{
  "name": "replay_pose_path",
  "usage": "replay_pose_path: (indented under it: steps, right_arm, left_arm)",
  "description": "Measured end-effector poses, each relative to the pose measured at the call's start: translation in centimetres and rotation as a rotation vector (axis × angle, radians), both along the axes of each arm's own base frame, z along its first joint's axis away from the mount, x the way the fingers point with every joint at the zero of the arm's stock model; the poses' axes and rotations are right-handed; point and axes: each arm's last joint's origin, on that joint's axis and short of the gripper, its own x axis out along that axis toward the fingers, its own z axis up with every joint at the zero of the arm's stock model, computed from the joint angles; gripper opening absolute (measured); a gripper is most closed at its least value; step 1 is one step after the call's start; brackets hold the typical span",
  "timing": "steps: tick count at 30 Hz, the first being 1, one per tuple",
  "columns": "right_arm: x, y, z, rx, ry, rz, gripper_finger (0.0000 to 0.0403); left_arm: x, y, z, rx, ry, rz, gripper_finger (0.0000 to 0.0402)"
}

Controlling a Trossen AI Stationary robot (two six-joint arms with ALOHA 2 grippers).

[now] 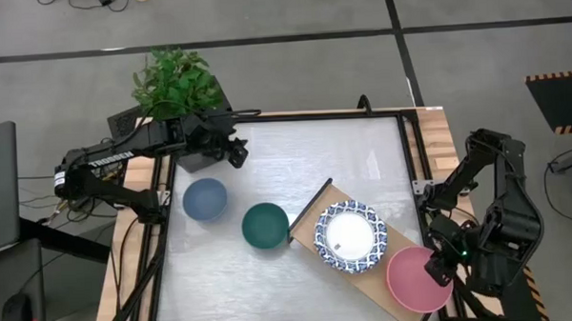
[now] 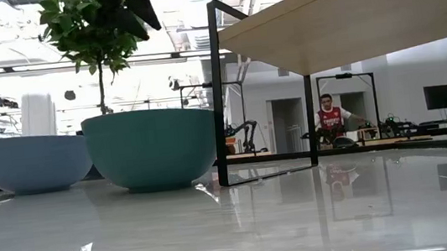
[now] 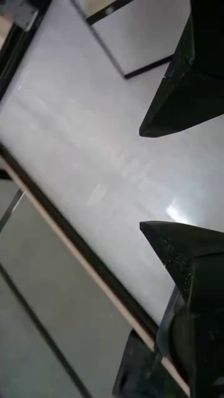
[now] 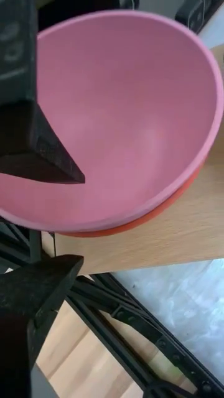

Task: Place and stack bowls onto a shelf
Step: Stack the blue bowl on top of the pink bowl on the shelf

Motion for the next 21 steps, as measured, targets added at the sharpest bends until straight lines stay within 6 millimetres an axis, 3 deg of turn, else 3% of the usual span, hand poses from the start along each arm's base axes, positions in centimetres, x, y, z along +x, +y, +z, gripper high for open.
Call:
replay_pose_path:
  steps: [7,14,21]
  right_arm:
    - [-0.9,-0.9,0.8,0.041,-0.039,0.029,0.0208]
    - [-1.7,-0.9,1.0,0.041,-0.043,0.071,0.0147]
    - [-1.8,-0.8,1.0,0.038,-0.049,0.078,0.0119]
  left_arm:
    - [-0.4,-0.4,-0.6,-0.072,0.071,-0.064,0.0219]
    - [-1.6,-0.6,-1.6,-0.148,0.221,-0.105,0.0219]
    - [-2.7,-0.1,-5.2,-0.319,0.339,0.01,0.0219]
